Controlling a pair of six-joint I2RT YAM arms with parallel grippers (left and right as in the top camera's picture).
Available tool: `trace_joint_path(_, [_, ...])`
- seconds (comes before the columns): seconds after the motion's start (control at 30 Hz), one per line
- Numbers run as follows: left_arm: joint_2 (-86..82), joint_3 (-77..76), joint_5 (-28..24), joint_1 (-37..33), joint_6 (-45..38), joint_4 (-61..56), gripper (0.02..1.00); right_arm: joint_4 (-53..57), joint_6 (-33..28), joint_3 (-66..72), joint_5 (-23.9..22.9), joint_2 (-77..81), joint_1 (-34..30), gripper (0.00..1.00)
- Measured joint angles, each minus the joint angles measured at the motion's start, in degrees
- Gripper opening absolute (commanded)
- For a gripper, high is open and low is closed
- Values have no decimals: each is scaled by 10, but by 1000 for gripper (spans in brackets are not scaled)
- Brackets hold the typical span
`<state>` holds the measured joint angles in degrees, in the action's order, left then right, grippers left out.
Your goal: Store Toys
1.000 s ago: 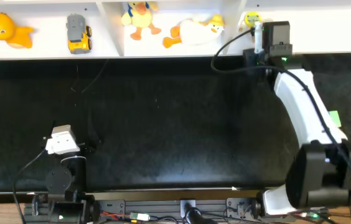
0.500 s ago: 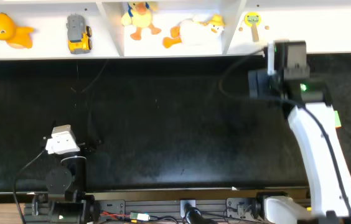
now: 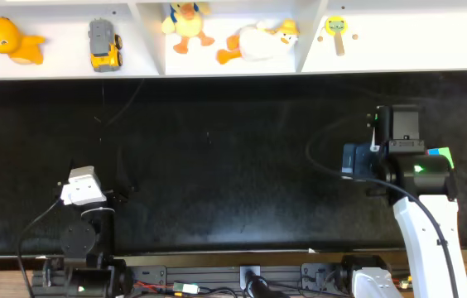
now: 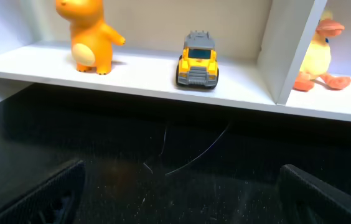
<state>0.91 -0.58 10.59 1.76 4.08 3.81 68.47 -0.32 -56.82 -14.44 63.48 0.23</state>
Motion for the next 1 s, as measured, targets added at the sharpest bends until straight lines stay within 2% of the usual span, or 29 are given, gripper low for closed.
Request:
trace_joint_path(0.2, [0,0,0,0,0,0,998,1,3,0,4,0,-1,996])
trace_joint_path(0.4, [0,0,0,0,0,0,998,-52,4,1,64,0,-2,996])
trace_joint_path(0.53, [0,0,0,0,0,0,998,-73,5,1,82,0,-2,996])
trace_joint_path(0.83, [0,0,0,0,0,0,998,-41,-41,1,68,-2,-5,998])
trace_joint_path(0.93, [0,0,0,0,0,0,998,-41,-72,1,91,-9,-42,998])
trace_joint_path(1.0, [0,0,0,0,0,0,998,-38,-103,1,114,-14,-92,998])
